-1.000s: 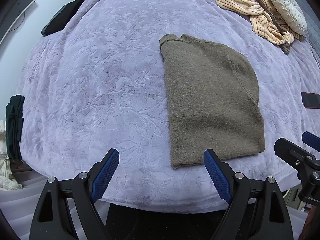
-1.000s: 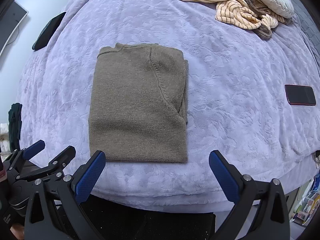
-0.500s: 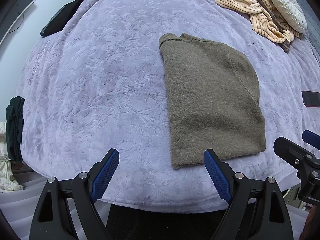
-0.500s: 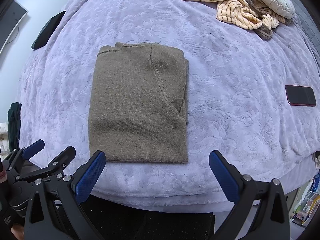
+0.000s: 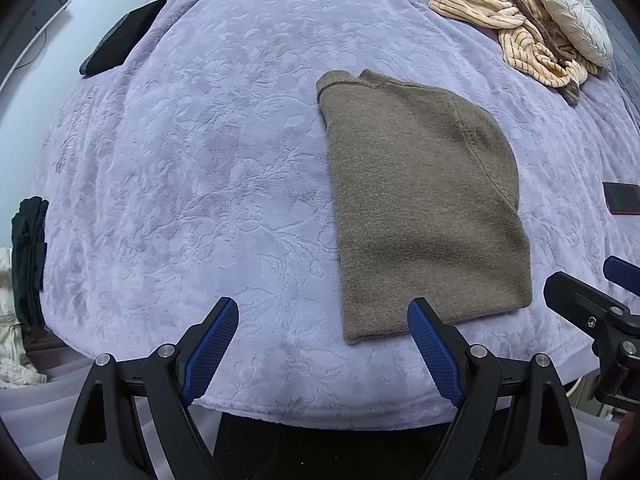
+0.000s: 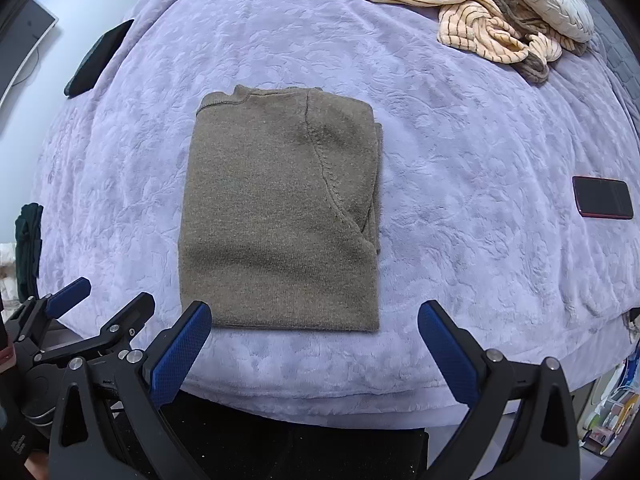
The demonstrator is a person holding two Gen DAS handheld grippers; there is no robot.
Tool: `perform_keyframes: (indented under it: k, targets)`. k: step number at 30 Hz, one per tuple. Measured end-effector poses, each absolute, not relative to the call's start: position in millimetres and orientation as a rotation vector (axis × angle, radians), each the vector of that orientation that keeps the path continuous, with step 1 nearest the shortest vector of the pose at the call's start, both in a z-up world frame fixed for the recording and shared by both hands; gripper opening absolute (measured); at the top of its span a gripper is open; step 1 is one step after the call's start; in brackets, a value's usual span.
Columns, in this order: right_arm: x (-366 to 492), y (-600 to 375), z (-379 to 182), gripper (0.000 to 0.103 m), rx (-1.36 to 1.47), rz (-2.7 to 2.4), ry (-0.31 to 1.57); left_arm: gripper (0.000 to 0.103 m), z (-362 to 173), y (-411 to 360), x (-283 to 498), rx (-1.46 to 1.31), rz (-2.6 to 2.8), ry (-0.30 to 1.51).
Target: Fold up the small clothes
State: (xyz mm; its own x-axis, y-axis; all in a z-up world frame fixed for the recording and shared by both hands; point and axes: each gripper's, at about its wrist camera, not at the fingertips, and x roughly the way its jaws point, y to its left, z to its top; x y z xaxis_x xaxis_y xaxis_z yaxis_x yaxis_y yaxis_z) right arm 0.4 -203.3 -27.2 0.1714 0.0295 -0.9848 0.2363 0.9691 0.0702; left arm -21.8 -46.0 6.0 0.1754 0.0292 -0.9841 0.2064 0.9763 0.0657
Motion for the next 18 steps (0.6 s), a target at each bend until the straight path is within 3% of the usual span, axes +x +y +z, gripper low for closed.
perform_keyframes:
  k: [18]
  targets:
    - [5.4,-203.9,-28.0,0.103,0.216,-0.139,1.399,0.087,3.1,-45.2,-20.9,0.197,-0.128,1.401]
